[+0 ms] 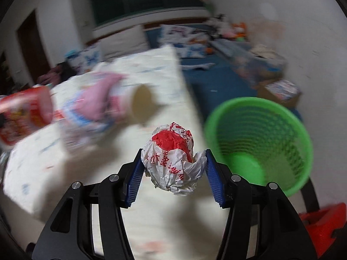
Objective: Collect trash
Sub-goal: 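Carry the paper ball with the right tool over the green wastebasket and release it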
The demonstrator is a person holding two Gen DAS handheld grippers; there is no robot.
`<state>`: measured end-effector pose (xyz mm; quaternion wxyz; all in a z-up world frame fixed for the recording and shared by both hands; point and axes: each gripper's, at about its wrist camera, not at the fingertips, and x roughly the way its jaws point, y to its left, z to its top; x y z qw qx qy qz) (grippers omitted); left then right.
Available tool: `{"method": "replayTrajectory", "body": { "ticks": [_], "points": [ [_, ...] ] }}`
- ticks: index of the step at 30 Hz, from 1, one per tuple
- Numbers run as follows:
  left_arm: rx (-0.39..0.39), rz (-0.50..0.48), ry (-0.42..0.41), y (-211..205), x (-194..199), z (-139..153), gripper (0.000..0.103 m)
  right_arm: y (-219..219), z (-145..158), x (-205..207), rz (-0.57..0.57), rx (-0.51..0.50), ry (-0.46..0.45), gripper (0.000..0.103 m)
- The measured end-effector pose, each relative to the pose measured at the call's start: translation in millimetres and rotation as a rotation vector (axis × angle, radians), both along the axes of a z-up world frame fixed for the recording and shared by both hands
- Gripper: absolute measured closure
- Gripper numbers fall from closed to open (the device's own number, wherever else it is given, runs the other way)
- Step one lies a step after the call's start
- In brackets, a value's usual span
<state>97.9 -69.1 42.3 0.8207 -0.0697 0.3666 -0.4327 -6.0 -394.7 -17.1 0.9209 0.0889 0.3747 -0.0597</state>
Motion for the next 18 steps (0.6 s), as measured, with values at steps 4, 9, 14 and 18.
{"method": "replayTrajectory", "body": {
  "ticks": [4,9,14,18],
  "points": [
    [0.014,-0.052,-0.006,-43.0,12.9,4.7,0.098,-54.2,-24.2,13.2,-0.095,0.004,0.057,0.048],
    [0.035,-0.089,0.008,-84.0,27.4,3.4,0.098,-105.9,-55.4,34.5,-0.165,0.066,0.112,0.046],
    [0.079,-0.13,0.023,-123.8,43.9,-4.5,0.098,-133.4,-69.0,45.3,-0.203,0.052,0.12,0.044],
    [0.111,-0.172,0.024,-158.3,53.7,-11.2,0.098,-147.3,-70.0,47.3,-0.235,0.042,0.101,0.031]
  ]
}}
